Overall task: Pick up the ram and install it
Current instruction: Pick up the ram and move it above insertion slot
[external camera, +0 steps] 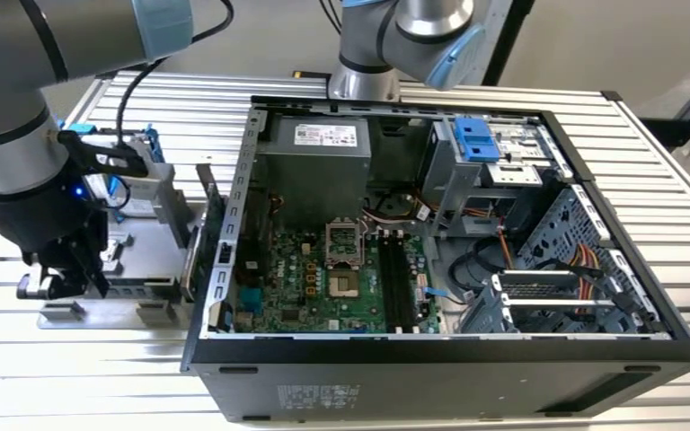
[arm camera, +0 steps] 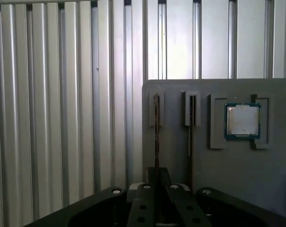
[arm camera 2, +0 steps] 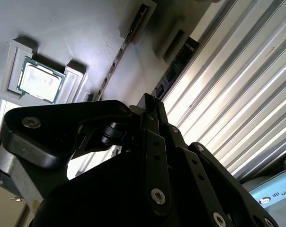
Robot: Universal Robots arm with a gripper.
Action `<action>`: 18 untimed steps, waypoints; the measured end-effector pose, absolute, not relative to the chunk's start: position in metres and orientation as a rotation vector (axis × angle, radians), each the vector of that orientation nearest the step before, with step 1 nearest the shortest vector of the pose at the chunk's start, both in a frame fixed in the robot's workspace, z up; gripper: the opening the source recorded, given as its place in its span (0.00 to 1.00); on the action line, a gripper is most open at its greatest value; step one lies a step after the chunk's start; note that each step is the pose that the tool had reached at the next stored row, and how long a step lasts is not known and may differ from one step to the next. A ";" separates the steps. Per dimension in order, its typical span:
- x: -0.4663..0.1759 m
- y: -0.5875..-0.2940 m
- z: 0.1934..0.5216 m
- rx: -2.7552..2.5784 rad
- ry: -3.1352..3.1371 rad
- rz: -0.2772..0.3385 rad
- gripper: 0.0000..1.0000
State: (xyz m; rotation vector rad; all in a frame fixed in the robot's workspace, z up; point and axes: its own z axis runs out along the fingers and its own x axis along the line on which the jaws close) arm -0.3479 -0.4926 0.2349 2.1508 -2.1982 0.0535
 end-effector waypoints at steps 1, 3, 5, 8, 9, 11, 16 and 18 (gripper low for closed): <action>-0.348 -0.493 0.236 2.151 -2.198 0.054 0.00; -0.348 -0.493 0.238 2.151 -2.198 0.054 0.00; -0.348 -0.493 0.240 2.151 -2.198 0.054 0.00; -0.348 -0.493 0.243 2.151 -2.198 0.054 0.00; -0.348 -0.493 0.244 2.151 -2.198 0.054 0.00; -0.348 -0.493 0.246 2.151 -2.198 0.054 0.00; -0.348 -0.493 0.251 2.151 -2.198 0.054 0.00; -0.348 -0.493 0.253 2.151 -2.198 0.054 0.00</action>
